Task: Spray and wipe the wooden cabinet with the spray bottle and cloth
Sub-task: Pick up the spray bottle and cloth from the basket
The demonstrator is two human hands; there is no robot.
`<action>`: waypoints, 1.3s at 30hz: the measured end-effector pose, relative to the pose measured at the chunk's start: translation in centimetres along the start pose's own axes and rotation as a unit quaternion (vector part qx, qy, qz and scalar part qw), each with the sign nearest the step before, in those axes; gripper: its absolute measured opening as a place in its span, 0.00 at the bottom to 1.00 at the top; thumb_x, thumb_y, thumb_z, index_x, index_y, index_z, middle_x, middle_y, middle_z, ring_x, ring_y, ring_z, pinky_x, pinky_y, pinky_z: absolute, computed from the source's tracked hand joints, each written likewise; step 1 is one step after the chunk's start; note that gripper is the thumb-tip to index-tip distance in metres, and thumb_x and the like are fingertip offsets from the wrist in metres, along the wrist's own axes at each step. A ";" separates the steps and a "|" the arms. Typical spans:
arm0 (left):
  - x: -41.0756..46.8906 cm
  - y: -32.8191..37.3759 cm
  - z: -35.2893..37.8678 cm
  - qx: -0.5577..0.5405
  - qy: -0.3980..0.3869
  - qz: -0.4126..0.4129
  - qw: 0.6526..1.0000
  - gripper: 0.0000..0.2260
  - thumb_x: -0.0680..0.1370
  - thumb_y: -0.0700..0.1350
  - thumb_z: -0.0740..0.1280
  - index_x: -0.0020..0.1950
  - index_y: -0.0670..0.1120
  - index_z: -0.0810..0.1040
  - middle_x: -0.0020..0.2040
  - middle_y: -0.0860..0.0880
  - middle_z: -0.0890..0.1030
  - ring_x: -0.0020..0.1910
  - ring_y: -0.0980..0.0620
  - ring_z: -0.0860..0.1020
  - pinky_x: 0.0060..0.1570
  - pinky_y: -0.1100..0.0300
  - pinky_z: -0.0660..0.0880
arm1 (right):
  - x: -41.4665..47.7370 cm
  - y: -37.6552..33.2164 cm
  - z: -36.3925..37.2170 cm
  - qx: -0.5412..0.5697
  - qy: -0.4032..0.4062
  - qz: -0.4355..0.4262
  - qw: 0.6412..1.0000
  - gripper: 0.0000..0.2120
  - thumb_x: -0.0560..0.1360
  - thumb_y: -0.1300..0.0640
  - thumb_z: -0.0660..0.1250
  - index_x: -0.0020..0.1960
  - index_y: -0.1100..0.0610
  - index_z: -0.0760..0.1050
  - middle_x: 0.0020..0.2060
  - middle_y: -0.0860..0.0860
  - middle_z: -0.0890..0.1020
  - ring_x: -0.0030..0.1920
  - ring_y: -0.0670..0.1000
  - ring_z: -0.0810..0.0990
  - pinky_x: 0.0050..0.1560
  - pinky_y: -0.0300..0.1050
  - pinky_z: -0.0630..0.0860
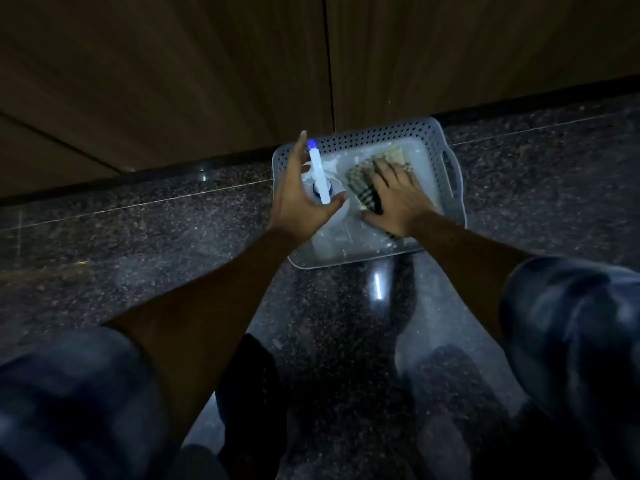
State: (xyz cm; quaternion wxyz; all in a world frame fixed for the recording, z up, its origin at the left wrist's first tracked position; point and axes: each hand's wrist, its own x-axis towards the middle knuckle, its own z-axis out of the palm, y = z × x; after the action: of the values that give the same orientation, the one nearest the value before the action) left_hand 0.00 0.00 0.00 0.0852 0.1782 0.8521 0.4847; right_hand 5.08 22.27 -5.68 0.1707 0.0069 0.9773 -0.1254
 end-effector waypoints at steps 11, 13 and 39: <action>0.8 -1.4 4.6 -0.081 0.080 -0.041 0.993 0.36 0.73 0.39 0.76 0.78 0.42 0.63 0.41 0.59 0.81 0.44 0.63 0.82 0.48 0.77 0.72 | 0.6 1.9 4.0 -0.041 0.026 -0.008 0.999 0.34 0.82 0.36 0.48 0.83 0.47 0.43 0.82 0.52 0.46 0.81 0.63 0.45 0.78 0.65 0.46; 1.1 -1.6 5.2 -0.078 0.107 -0.052 0.990 0.31 0.75 0.36 0.72 0.76 0.42 0.65 0.39 0.61 0.78 0.41 0.67 0.79 0.46 0.77 0.72 | 0.8 1.6 4.3 -0.028 0.031 -0.001 0.999 0.30 0.85 0.45 0.50 0.83 0.49 0.44 0.82 0.53 0.44 0.81 0.63 0.43 0.79 0.63 0.43; -2.2 35.4 -9.7 -0.131 0.137 0.076 0.979 0.29 0.69 0.33 0.67 0.64 0.59 0.77 0.53 0.57 0.77 0.51 0.51 0.79 0.54 0.39 0.80 | -28.8 -5.0 -36.2 0.937 0.226 0.022 0.266 0.20 0.76 0.69 0.58 0.65 0.57 0.70 0.48 0.56 0.78 0.36 0.51 0.82 0.28 0.40 0.79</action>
State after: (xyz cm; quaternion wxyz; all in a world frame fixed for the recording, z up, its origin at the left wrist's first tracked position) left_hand 6.77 7.91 35.26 -0.0467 0.1620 0.7688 0.6168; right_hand 19.88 27.22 38.12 -0.1792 0.2120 0.1810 -0.9435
